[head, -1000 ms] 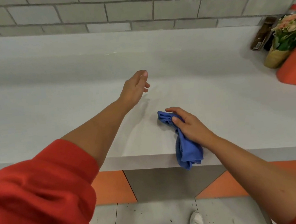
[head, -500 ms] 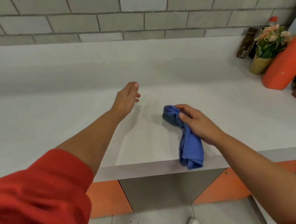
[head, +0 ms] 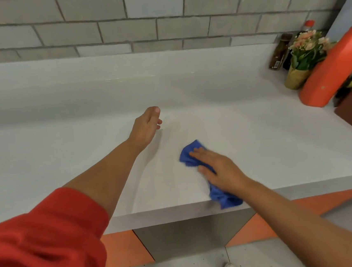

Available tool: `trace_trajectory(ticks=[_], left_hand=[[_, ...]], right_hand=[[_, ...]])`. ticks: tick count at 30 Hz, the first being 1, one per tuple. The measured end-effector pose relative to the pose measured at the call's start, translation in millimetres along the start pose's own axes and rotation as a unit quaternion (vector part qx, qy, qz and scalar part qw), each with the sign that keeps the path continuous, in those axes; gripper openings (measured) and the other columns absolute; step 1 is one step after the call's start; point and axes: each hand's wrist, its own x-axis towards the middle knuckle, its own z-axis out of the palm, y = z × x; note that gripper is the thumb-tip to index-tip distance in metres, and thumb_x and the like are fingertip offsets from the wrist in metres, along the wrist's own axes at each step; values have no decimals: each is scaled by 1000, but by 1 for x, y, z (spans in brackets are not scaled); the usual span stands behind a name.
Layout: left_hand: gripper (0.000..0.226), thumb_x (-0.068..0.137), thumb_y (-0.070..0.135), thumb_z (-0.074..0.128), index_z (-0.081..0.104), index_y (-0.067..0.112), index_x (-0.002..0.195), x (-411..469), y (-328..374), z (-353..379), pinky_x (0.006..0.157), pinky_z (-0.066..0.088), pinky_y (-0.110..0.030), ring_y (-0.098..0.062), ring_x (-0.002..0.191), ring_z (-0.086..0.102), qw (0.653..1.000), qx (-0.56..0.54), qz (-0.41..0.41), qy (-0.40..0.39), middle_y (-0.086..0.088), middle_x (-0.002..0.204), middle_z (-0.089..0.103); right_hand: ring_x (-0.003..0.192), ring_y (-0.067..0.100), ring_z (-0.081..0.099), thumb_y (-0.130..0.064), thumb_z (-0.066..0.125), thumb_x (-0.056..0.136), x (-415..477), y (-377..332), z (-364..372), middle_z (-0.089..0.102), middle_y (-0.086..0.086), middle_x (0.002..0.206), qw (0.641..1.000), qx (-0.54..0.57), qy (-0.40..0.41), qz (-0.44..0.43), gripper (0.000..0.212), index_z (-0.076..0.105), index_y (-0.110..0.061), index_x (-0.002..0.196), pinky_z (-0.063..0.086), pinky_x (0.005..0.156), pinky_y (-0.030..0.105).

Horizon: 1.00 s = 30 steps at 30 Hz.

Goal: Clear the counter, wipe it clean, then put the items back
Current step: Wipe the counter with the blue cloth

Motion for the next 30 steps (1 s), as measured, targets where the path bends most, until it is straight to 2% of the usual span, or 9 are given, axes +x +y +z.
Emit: trace_trajectory(ticks=[5,7,9,12,15,19,22,26,30], left_hand=[[42,100,40,30,46,18,132,18,7,19,64,38,-10,-16,94,59,1000,5,5,-24,-5,107,60],[42,100,41,30,46,19,132,27,11,24,66,37,-11,-16,93,60,1000,8,6,-23,-4,106,60],[41,100,39,31,47,18,131,37,14,28,68,38,-12,-18,93,60,1000,11,9,-12,-5,105,60],[41,101,38,31,48,16,130,44,14,36,74,38,-16,-19,96,59,1000,18,1,-2,-5,106,58],[40,101,37,30,51,14,126,47,11,47,89,39,-25,-21,102,57,999,48,7,1,-3,106,58],[37,102,31,30,55,10,117,60,10,56,88,36,-25,-19,98,52,996,85,22,25,-1,102,53],[24,102,28,30,51,17,100,73,1,60,82,30,-22,-15,93,43,991,125,27,45,-1,98,47],[36,102,27,29,56,8,118,94,-12,55,87,29,-21,-23,108,49,982,172,19,80,-9,112,53],[40,102,24,30,49,5,131,117,-20,46,95,26,-20,-26,123,45,971,209,-8,114,-14,133,46]], right_hand=[[120,3,50,-6,48,91,-26,-43,25,62,2,125,980,141,-76,-122,32,64,-7,119,33,105,11],[111,-9,53,2,49,92,-24,-43,8,62,-3,120,957,240,-135,-91,33,63,-9,119,35,100,8],[102,-16,55,3,49,93,-7,-22,-19,61,-4,117,950,293,-100,-33,35,57,-14,121,38,95,8],[111,1,57,2,49,93,31,38,-60,61,0,120,969,224,83,69,34,59,-11,123,40,102,23],[123,22,51,-1,46,95,65,91,-82,57,7,132,963,127,164,171,36,56,-9,129,32,98,13],[125,30,48,0,41,96,101,131,-78,52,13,137,967,35,165,191,40,50,-7,134,31,100,20],[135,29,38,-1,38,97,129,147,-74,41,14,146,979,0,122,163,42,45,-7,138,26,109,26],[140,27,29,-1,35,98,160,174,-88,29,14,152,981,-26,103,160,44,39,-7,141,21,112,27],[129,31,40,-1,38,93,196,194,-100,37,17,144,955,-63,135,255,48,37,-6,141,30,105,29]])
